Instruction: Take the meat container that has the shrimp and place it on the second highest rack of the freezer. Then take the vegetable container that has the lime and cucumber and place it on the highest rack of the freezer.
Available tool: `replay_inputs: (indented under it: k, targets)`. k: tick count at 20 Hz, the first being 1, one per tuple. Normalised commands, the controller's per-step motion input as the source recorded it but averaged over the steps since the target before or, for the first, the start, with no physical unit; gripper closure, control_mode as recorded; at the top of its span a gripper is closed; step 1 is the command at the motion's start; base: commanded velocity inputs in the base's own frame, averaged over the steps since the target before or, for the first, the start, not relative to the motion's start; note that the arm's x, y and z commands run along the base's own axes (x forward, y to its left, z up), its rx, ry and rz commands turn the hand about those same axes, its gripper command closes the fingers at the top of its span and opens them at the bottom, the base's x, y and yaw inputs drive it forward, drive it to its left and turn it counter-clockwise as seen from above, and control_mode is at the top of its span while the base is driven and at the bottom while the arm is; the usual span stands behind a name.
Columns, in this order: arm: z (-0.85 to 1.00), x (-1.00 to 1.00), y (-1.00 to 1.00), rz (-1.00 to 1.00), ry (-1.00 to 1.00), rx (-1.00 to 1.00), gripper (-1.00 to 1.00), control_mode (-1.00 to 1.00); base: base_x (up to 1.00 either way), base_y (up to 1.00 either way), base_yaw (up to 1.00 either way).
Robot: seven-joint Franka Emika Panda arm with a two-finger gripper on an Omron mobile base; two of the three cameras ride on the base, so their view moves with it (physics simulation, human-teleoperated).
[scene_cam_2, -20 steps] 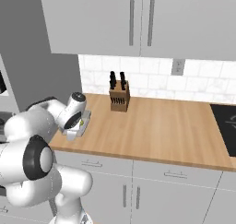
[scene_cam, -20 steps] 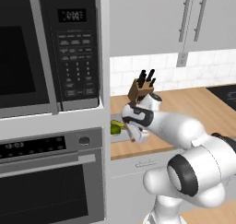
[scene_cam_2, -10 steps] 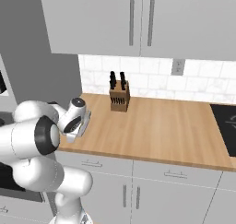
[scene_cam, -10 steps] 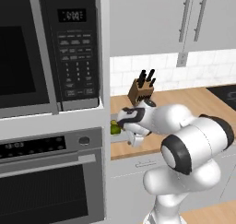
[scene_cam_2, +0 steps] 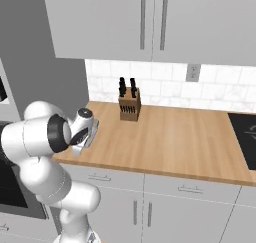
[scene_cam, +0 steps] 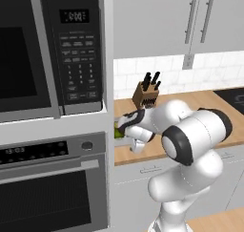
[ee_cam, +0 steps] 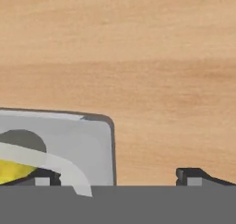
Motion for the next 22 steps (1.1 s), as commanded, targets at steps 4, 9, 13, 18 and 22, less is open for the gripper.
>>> replay_inputs:
  k: [4,9,13,18,22]
  targets:
    - [-0.23,0.3,0.0,-0.01,0.15,0.0,-1.0,-1.0,0.0,0.0,0.0]
    - [-0.49,-0.02,0.0,0.0,0.16,0.0,1.0,-1.0,0.0,0.0,0.0]
    - [-0.57,-0.19,-0.12,0.0,0.03,0.0,1.0,-1.0,0.0,0.0,0.0]
    - [-0.38,-0.44,-0.25,-0.03,0.0,-0.01,1.0,-1.0,0.0,0.0,0.0]
    - [0.02,-0.47,-0.57,-0.05,0.0,0.0,1.0,-1.0,0.0,0.0,0.0]
